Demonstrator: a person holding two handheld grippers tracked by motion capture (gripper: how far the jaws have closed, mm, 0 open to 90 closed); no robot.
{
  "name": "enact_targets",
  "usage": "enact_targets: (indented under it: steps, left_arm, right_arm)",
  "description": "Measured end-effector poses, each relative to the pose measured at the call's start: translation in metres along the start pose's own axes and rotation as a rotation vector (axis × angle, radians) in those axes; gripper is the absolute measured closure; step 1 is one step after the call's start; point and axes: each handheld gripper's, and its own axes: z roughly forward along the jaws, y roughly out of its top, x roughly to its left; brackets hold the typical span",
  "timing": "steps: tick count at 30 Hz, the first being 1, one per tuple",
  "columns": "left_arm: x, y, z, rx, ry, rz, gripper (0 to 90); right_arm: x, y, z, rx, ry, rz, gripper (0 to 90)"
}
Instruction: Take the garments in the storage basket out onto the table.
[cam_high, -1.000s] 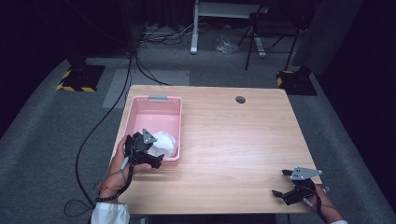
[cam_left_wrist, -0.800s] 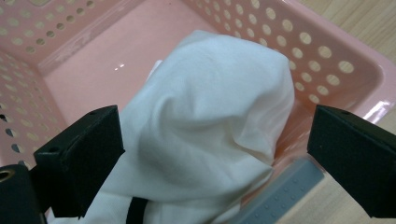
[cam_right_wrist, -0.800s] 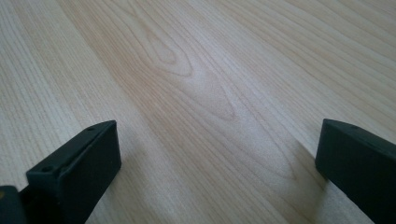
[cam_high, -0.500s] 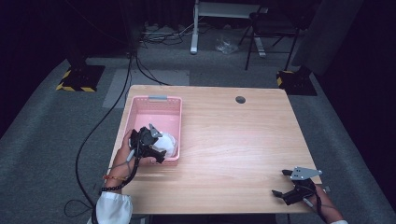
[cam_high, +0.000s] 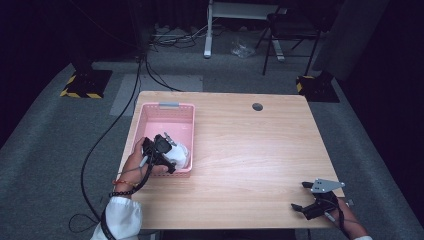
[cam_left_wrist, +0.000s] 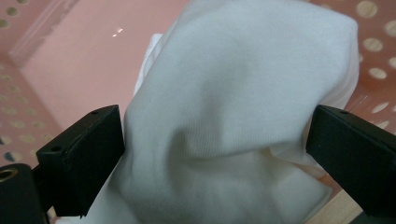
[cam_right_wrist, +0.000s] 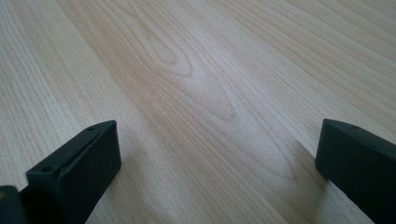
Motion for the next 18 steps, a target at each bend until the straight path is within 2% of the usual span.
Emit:
enact_targets:
  steps: [5,7,9,11,13,18]
  left_arm:
    - [0.004,0.003,0.002,0.015,-0.029,0.015,3.0]
    - [0.007,0.006,0.004,0.042,-0.011,0.029,4.5]
    - [0.009,0.008,0.008,0.069,-0.022,0.039,4.5]
    - [0.010,0.011,0.014,0.103,-0.016,0.054,4.5]
    - [0.013,0.012,0.020,0.132,-0.043,0.058,4.0]
    - [0.019,0.015,0.025,0.137,-0.096,0.055,3.4]
  right_arm:
    - [0.000,0.000,0.000,-0.001,0.001,-0.001,0.2]
    - [0.000,0.000,0.000,-0.001,0.000,-0.002,0.2]
    - [0.000,0.000,0.000,-0.001,0.000,-0.001,0.2]
    - [0.000,0.000,0.000,-0.001,0.000,-0.002,0.2]
    - [0.000,0.000,0.000,-0.001,0.001,-0.002,0.2]
    - [0.000,0.000,0.000,-0.001,0.001,-0.003,0.2]
